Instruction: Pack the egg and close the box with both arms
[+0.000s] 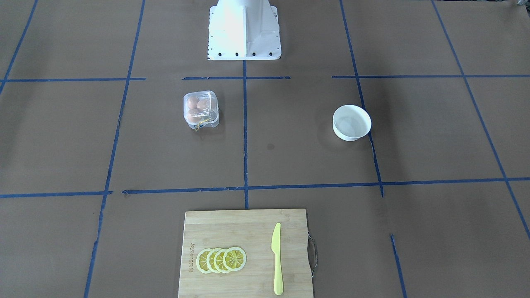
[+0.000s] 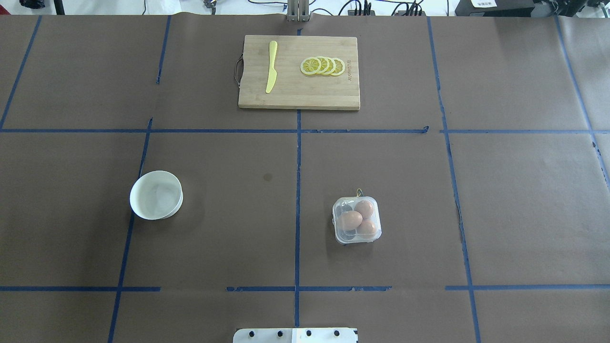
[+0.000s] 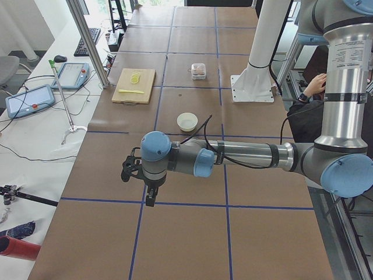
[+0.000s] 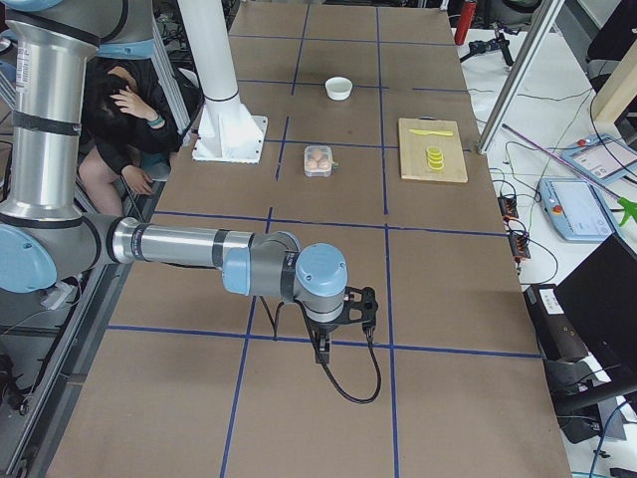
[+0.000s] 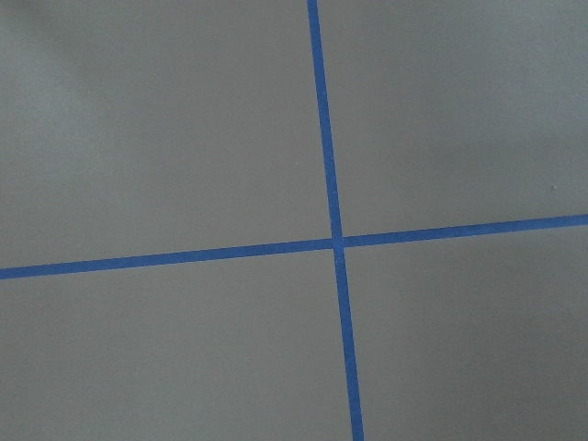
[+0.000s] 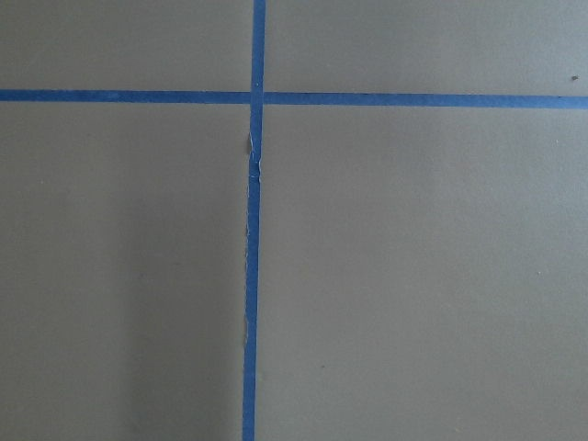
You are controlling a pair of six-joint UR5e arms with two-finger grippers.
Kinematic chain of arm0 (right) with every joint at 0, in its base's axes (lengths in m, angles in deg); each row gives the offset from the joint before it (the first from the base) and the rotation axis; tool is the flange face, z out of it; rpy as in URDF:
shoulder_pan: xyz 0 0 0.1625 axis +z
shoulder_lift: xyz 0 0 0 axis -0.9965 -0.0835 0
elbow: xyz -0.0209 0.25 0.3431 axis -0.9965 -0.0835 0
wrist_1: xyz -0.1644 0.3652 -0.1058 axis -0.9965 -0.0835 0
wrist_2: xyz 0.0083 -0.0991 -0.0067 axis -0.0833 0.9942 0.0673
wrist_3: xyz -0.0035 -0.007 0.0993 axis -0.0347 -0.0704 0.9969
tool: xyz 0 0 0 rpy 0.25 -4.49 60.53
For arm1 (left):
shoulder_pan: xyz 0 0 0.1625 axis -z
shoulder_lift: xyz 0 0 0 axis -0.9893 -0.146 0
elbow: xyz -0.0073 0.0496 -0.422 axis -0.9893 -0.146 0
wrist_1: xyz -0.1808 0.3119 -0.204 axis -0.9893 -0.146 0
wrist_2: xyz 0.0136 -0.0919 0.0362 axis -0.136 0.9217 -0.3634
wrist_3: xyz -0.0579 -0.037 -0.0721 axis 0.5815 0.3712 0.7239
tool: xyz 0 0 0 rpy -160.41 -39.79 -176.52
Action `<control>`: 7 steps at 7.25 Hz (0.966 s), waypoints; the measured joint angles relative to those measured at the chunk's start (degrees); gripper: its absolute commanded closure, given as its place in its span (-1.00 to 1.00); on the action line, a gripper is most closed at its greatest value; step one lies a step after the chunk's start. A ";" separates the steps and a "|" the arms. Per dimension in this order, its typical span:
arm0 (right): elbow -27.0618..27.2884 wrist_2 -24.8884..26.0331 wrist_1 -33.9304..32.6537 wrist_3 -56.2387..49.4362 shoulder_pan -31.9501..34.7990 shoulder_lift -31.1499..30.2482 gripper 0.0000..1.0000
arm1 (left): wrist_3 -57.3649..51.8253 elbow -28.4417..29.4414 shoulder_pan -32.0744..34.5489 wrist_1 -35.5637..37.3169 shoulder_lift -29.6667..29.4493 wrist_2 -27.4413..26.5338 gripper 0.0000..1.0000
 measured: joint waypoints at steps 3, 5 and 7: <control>0.15 0.00 0.01 0.00 0.00 0.12 -1.00 | 0.05 1.77 -2.77 -0.26 0.00 0.04 -1.00; 0.22 0.00 0.00 0.06 0.01 0.13 -1.00 | 0.03 2.13 -3.48 -0.37 0.00 0.04 -1.00; 0.26 0.00 0.01 0.08 0.00 0.13 -1.00 | 0.02 2.12 -3.56 -0.45 -0.01 0.04 -1.00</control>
